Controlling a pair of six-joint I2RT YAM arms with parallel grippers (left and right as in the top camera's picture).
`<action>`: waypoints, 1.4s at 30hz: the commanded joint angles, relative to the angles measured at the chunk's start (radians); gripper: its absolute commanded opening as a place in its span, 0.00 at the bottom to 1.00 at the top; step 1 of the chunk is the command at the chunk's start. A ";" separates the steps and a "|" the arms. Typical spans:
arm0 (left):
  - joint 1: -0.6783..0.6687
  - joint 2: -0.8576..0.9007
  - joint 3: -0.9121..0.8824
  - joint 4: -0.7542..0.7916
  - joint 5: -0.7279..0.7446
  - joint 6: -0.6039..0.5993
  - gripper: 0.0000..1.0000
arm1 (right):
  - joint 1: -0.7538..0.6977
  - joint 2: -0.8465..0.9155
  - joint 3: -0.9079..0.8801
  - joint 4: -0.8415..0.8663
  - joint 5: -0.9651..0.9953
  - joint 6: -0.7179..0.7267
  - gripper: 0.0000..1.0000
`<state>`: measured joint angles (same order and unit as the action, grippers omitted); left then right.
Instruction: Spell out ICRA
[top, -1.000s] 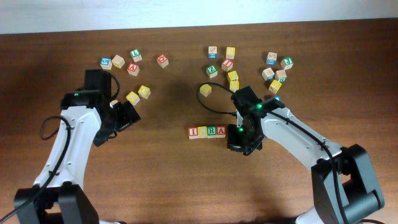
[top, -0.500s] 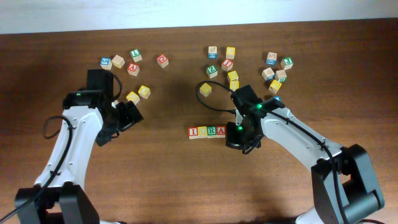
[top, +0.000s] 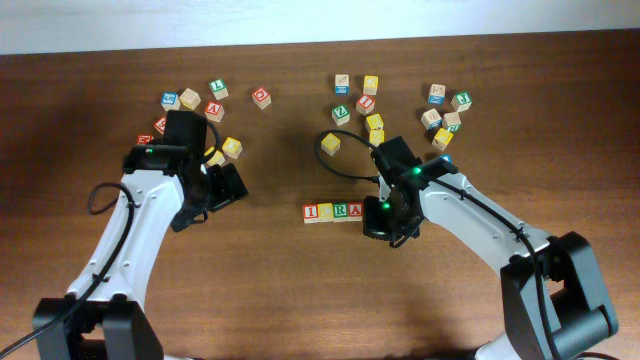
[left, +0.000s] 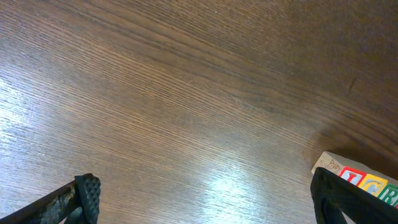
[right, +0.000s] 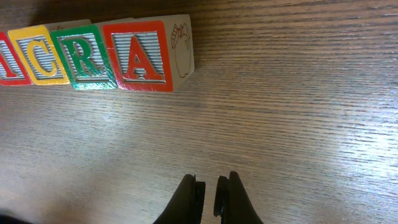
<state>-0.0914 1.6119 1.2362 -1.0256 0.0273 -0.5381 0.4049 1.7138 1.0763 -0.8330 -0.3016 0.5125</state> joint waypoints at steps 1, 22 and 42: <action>-0.002 -0.021 0.008 0.003 0.009 0.017 0.99 | 0.017 -0.023 0.000 0.006 -0.002 -0.006 0.04; -0.002 -0.021 0.008 0.003 0.009 0.017 0.99 | 0.094 0.076 0.000 0.116 0.111 0.073 0.04; -0.002 -0.021 0.008 0.007 0.002 0.017 0.99 | 0.094 0.129 0.000 0.206 0.104 0.072 0.04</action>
<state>-0.0917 1.6115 1.2362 -1.0210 0.0265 -0.5381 0.4927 1.8328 1.0763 -0.6327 -0.2073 0.5774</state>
